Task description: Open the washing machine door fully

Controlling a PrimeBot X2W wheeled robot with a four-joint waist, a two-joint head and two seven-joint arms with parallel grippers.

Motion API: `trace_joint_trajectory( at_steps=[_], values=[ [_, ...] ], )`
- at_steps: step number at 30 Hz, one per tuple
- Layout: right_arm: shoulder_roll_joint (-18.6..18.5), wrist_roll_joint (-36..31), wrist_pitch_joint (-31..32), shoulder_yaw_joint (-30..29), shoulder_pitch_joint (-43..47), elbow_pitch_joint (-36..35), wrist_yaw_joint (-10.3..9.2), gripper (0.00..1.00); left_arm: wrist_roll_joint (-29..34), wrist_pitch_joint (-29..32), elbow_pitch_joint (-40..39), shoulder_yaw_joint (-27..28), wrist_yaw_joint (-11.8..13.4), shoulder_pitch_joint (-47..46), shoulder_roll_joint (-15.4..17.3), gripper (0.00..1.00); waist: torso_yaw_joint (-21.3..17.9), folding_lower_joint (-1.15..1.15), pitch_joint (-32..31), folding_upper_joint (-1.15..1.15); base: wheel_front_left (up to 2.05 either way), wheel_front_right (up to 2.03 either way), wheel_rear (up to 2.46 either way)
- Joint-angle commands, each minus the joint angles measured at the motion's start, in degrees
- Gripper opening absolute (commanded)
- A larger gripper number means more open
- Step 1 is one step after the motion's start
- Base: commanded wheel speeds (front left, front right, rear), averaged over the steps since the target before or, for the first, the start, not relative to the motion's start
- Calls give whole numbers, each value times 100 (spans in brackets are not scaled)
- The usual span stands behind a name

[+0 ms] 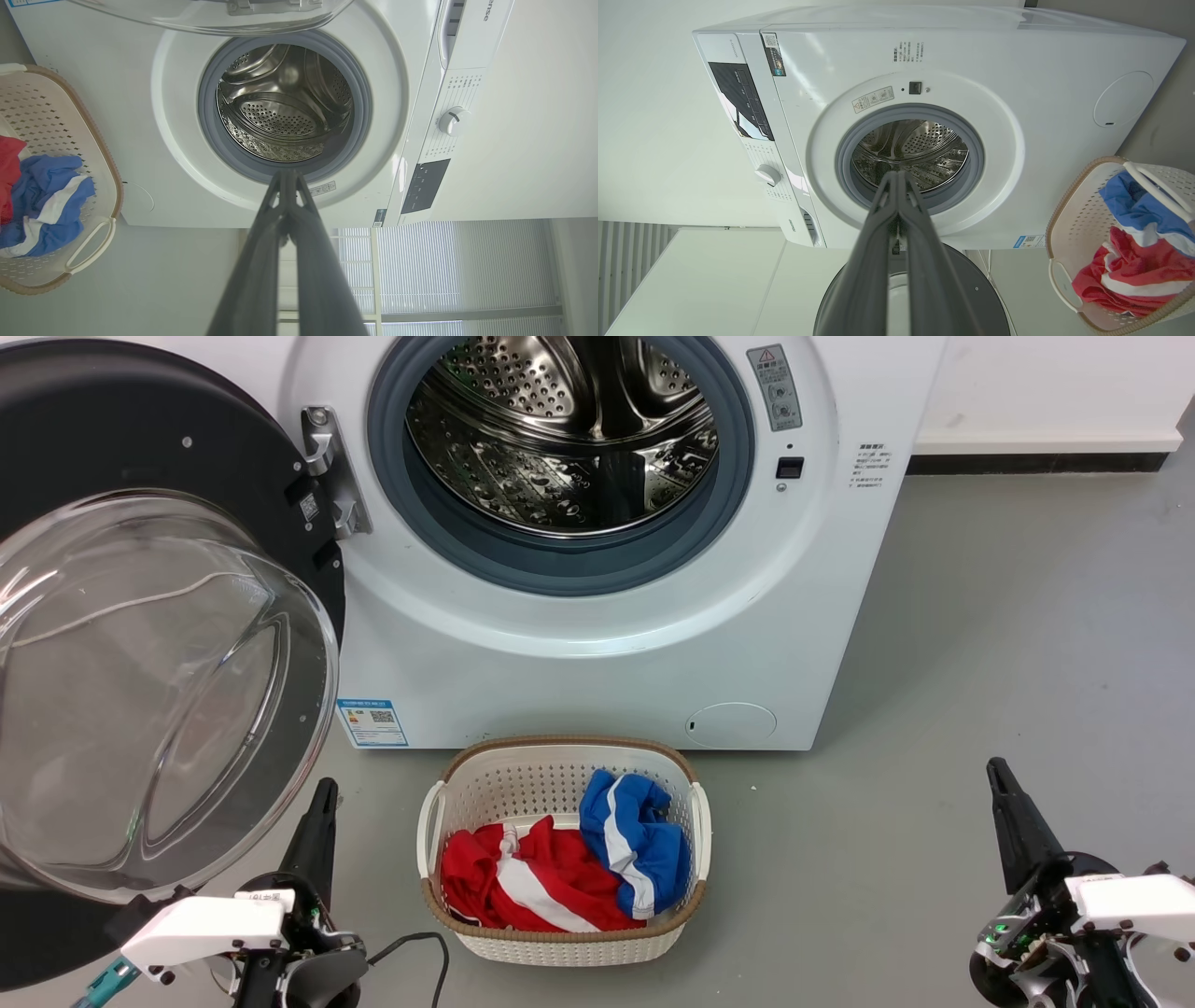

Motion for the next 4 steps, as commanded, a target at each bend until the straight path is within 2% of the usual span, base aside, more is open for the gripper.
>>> trace_joint_trajectory(
  at_steps=[1,4],
  values=[
    [24,117,26,-11,-80,23,0,0,-98,25,-23,46,-37,-18,-23,0,3,0,-1,0,0,0,0],
    [25,142,28,-12,-79,28,0,0,-118,41,-25,50,-39,-17,-29,0,5,0,-2,0,0,0,0]
  ],
)
